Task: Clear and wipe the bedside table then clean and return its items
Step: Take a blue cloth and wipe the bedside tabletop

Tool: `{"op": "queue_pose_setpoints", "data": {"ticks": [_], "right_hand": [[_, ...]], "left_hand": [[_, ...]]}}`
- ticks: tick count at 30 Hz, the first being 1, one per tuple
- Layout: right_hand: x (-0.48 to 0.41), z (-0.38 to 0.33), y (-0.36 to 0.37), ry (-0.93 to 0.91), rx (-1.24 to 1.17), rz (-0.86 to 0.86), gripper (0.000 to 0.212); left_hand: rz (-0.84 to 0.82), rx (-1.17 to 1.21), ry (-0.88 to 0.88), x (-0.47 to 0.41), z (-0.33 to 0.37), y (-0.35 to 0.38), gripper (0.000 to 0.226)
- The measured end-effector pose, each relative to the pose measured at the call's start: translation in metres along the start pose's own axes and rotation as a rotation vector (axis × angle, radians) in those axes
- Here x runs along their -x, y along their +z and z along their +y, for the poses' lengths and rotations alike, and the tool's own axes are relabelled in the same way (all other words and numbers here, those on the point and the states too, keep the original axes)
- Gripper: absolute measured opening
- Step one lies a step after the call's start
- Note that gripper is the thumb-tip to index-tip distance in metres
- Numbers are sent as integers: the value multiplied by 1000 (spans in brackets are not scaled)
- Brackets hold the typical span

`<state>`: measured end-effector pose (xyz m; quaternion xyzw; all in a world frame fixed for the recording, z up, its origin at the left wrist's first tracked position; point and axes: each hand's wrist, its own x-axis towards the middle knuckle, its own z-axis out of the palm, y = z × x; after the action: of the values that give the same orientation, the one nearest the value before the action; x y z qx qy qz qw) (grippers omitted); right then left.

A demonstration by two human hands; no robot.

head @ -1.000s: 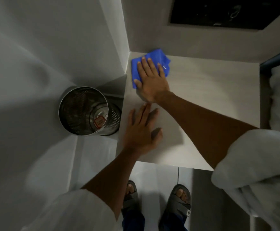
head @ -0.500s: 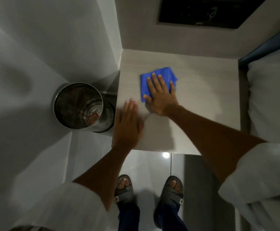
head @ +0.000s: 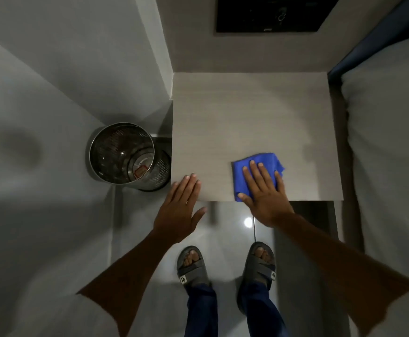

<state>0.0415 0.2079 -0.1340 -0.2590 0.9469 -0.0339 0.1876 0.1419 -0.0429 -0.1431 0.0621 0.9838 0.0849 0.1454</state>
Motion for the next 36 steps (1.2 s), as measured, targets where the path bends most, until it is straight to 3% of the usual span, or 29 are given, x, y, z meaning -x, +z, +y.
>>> {"op": "queue_pose_setpoints", "data": {"ticks": [4, 7, 9, 10, 13, 15, 19, 21, 23, 25, 32, 34, 36], "right_hand": [[-2, 7, -15, 118, -40, -140, 83], [-3, -34, -26, 17, -108, -252, 75], [-1, -59, -34, -59, -214, -229, 68], [0, -66, -39, -29, -304, -132, 65], [4, -68, -42, 332, -441, 188, 57], [4, -65, -39, 539, -551, 162, 50], [11, -63, -39, 696, -1015, 105, 51], [22, -61, -42, 763, -1212, 102, 49], [41, -56, -50, 835, -1429, 96, 51], [61, -51, -62, 859, -1566, 57, 58], [143, -21, -132, 672, -1704, -13, 41], [166, -7, -147, 670, -1731, 59, 43], [191, 15, -163, 685, -1589, 177, 40]], "left_hand": [[6, 42, -96, 1, 17, -2, 74], [44, 221, -248, -7, 45, -16, 68], [118, 329, -297, -16, 61, -28, 64], [149, 389, -321, -21, 67, -33, 61], [134, 578, -394, -30, 75, -45, 51], [117, 668, -451, -33, 82, -49, 56], [146, 1089, -766, -37, 90, -55, 64], [92, 1329, -901, -37, 84, -60, 40], [3, 1437, -884, -28, 84, -72, 19], [-41, 1463, -842, -15, 88, -83, 20], [-242, 1684, -602, 7, 152, -145, 35], [-263, 1691, -549, 6, 179, -159, 35], [-274, 1649, -515, 0, 210, -169, 35]]}}
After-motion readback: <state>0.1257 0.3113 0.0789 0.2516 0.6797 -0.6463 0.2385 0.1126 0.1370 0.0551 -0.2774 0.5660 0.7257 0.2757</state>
